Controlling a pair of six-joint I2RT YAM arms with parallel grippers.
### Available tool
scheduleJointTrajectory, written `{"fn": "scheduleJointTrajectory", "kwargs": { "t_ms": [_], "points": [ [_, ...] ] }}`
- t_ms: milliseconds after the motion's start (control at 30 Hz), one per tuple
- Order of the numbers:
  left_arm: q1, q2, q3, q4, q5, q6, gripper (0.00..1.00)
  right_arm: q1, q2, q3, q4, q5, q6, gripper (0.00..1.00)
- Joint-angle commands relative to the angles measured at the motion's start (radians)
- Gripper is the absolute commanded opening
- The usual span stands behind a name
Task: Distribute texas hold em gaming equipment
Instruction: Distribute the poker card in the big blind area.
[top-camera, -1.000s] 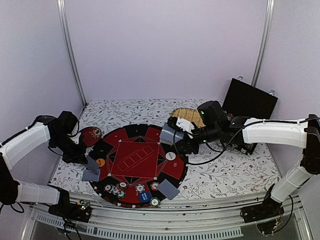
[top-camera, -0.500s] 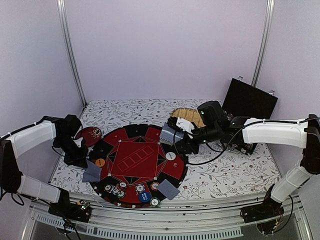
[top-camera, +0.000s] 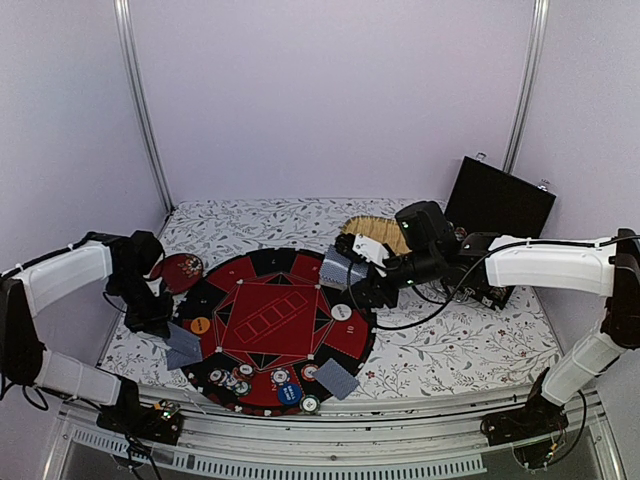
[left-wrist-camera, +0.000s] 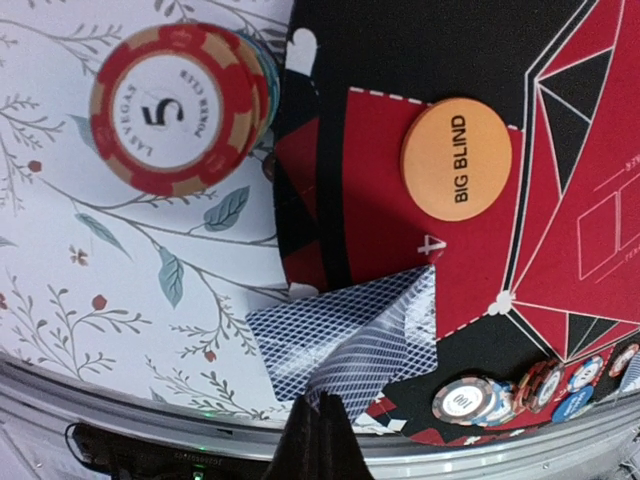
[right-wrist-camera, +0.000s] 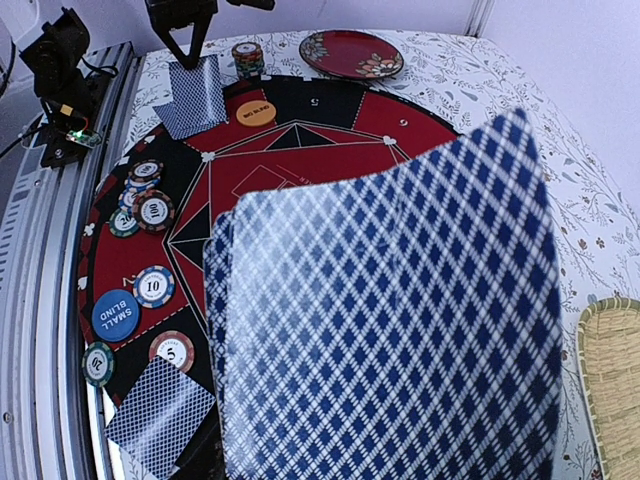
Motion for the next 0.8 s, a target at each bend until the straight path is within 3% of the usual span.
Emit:
{"fn": "scheduleJointTrajectory", "kwargs": {
  "t_ms": [0, 433, 600, 767],
  "points": [
    [0.008, -0.071, -0.026, -0.024, -0.022, -0.056, 0.00, -0.006, -0.036, 0.001, 0.016, -0.011, -0.010, 0.44],
    [0.010, -0.218, -0.140, 0.070, 0.012, -0.184, 0.00, -0.006, -0.035, 0.014, 0.005, -0.012, -0.011, 0.44],
    [0.010, -0.209, -0.133, 0.054, 0.010, -0.182, 0.11, -0.006, -0.040, 0.016, 0.003, -0.015, -0.011, 0.44],
    [0.011, -0.217, -0.119, 0.036, 0.007, -0.180, 0.38, -0.006, -0.040, 0.014, 0.005, -0.018, -0.012, 0.44]
  ]
}}
